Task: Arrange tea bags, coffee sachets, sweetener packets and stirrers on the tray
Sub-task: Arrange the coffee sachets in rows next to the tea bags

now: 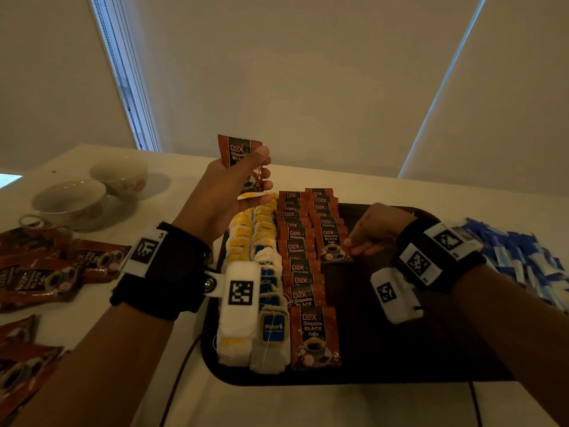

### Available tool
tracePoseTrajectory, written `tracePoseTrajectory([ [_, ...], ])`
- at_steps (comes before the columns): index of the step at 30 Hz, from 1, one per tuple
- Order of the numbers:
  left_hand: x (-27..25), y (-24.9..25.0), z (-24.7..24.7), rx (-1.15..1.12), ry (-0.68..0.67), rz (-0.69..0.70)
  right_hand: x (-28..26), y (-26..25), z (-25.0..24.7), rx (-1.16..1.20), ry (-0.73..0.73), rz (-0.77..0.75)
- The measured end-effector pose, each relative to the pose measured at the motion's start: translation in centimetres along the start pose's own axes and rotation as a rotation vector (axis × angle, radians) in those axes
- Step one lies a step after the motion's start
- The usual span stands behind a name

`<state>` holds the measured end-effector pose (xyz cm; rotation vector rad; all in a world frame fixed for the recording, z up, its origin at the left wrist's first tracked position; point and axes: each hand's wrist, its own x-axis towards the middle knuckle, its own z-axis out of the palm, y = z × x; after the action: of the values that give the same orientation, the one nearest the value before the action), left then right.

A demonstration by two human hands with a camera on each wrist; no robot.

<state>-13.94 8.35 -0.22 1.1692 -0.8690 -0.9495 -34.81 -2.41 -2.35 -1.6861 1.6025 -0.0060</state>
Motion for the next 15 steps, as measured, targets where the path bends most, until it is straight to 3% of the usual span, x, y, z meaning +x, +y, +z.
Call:
tracePoseTrajectory([
  [10,0.12,-0.18,0.13,0.024,-0.007,0.002,0.62,-0.03,0.08,0.018,-0.01,-0.024],
  [15,0.17,0.11,0.09,-0.098,-0.058,-0.077,0.86,0.23,0.14,0.035,0.01,-0.048],
])
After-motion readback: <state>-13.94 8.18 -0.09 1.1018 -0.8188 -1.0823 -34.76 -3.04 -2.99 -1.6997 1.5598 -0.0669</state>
